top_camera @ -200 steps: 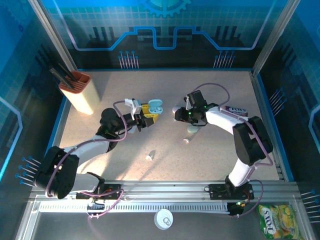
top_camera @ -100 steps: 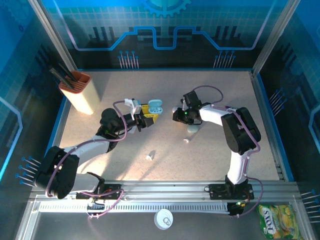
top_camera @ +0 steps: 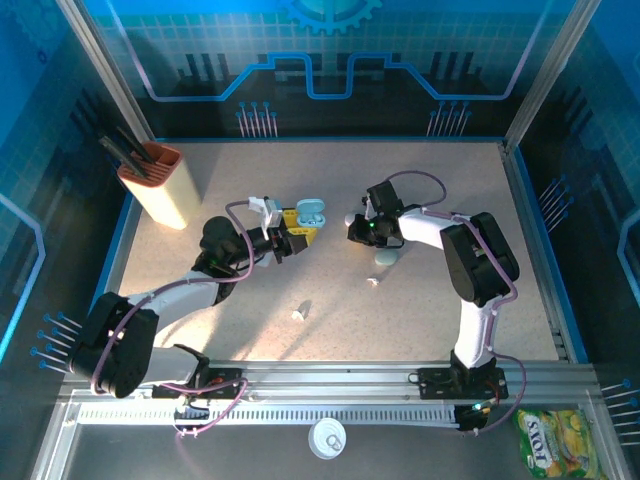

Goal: Insert the wireless bluetooth earbuds into the charging case

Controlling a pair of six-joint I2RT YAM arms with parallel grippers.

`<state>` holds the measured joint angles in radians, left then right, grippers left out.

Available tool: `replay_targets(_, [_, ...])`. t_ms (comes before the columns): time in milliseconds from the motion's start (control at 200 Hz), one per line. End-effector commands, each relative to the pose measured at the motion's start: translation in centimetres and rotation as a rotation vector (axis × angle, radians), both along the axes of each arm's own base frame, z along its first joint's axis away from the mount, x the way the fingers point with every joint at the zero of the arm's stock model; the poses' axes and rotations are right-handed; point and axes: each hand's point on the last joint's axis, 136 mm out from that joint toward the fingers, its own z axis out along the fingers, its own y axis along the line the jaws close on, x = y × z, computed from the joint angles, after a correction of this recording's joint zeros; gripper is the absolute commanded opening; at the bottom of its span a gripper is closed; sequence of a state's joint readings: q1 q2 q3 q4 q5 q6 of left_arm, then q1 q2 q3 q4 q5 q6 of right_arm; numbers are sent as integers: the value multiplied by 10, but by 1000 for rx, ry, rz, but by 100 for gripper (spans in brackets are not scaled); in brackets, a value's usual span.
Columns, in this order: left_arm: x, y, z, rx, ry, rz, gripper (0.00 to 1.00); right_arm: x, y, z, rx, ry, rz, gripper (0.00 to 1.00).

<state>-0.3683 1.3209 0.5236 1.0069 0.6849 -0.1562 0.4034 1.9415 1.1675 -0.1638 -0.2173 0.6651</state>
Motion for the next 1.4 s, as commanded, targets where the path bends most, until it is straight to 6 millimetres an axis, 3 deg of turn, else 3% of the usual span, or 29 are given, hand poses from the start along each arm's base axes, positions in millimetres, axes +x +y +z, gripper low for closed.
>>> replay_targets(0, [0, 2, 4, -10, -11, 4, 39, 1, -7, 9, -15, -15, 0, 12])
replay_targets(265, [0, 3, -1, -1, -10, 16, 39, -27, -50, 20, -287, -31, 65, 14])
replay_targets(410, [1, 3, -1, -5, -15, 18, 39, -37, -65, 14, -464, -14, 129, 15])
replay_targets(545, [2, 3, 1, -9, -21, 21, 39, -41, -68, 4, -617, 0, 187, 16])
replay_targets(730, [3, 3, -2, -5, -13, 19, 39, -42, -53, -2, -694, -9, 252, 16])
replay_targets(920, [2, 4, -1, -6, -15, 24, 39, -46, -33, -2, -688, -16, 303, 25])
replay_targets(1146, [1, 4, 1, -4, -21, 27, 39, -47, -16, 17, -581, -67, 297, 33])
replay_targets(1396, [0, 4, 2, -4, -22, 25, 39, -41, -8, 31, -281, -101, 218, 44])
